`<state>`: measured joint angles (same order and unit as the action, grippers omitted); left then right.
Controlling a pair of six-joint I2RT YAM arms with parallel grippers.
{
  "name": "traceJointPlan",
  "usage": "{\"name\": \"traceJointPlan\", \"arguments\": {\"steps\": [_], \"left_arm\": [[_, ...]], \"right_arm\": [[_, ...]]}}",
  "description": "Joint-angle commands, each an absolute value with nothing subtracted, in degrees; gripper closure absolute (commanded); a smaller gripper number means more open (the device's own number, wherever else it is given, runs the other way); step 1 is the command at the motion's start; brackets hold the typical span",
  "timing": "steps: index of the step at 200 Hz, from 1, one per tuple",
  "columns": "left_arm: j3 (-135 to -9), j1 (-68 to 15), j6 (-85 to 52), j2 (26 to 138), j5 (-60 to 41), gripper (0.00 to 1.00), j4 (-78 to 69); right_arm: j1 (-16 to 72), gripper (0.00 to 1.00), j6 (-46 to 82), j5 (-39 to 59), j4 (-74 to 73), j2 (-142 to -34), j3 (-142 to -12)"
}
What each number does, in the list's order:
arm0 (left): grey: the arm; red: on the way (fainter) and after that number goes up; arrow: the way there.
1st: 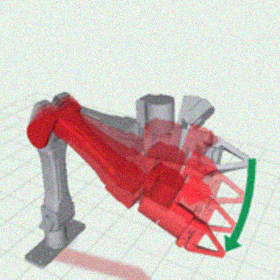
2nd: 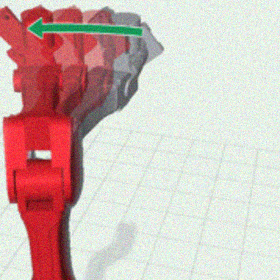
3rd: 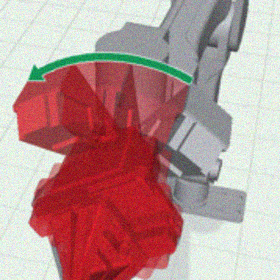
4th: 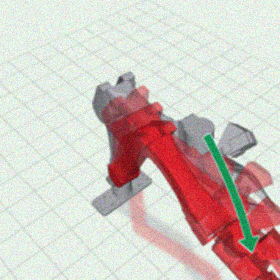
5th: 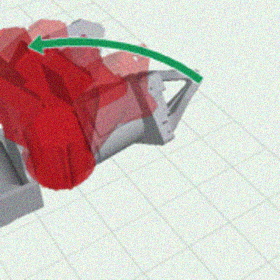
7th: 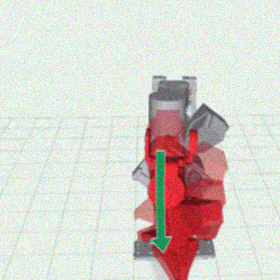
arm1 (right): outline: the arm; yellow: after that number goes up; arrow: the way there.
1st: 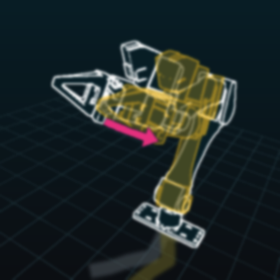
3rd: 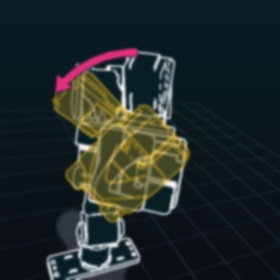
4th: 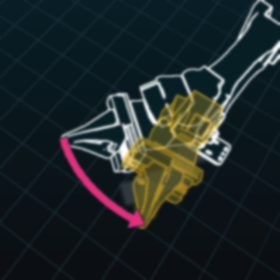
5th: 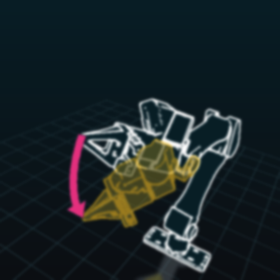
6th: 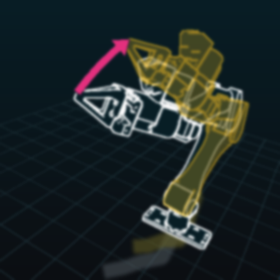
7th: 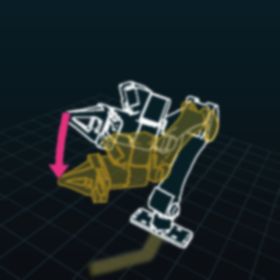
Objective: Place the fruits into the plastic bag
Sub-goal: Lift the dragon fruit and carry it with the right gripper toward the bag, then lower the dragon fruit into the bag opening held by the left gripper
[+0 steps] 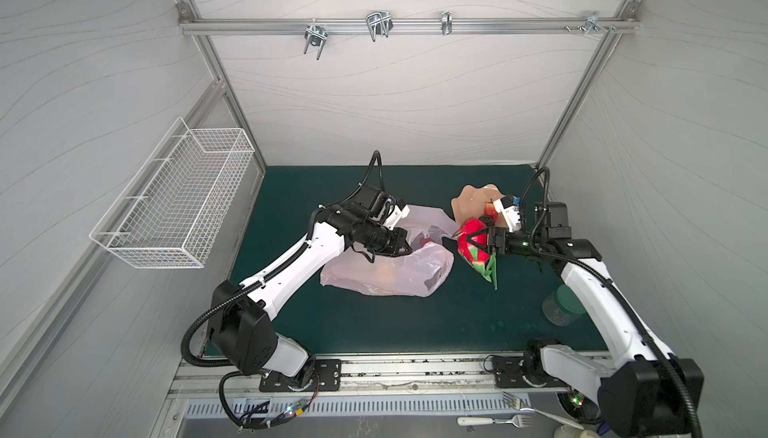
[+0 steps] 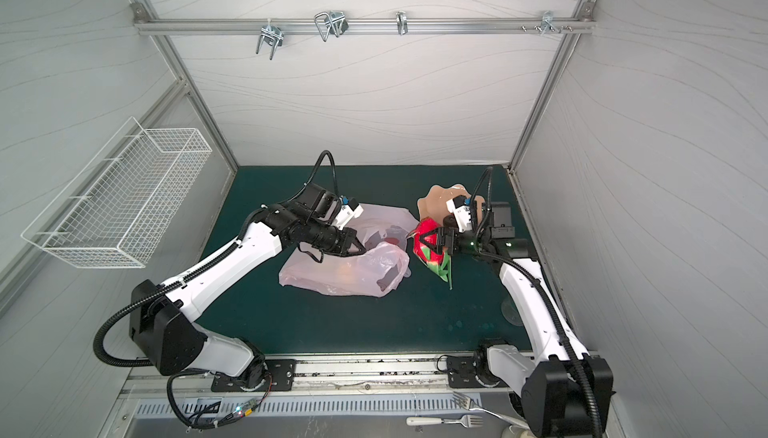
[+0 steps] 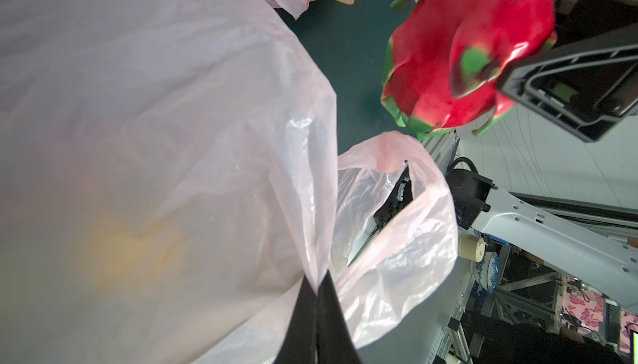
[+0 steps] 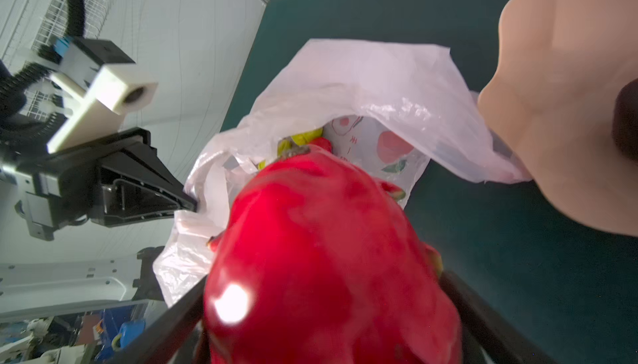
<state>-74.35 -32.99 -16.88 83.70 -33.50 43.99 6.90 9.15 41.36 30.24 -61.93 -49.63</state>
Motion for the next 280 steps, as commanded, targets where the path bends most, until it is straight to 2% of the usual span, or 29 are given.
{"name": "traceJointPlan", "arguments": {"steps": [1,48,104,180,280], "left_arm": [[-75.50,-32.78,-15.91,82.88,-34.91,1.00,42.63],[-74.75,-32.73,-15.78,82.18,-34.91,1.00,42.08],[-74.26,-32.83,-15.74,81.32,-36.19,1.00,40.65],[-73.83,-32.79,-15.90,81.20,-37.28,1.00,38.91],[-71.07,-33.05,-13.56,80.33,-39.57,1.00,38.15]], "right_arm": [[8.06,0.66,10.09,43.83,29.22,-61.15,-48.71],[11.84,0.67,10.23,43.44,27.75,-64.99,-47.11],[18.12,0.69,13.23,38.50,20.88,-71.50,-46.54],[25.04,0.69,15.01,38.47,15.16,-80.05,-49.18],[25.18,0.69,25.24,37.01,9.05,-92.78,-58.83]]}}
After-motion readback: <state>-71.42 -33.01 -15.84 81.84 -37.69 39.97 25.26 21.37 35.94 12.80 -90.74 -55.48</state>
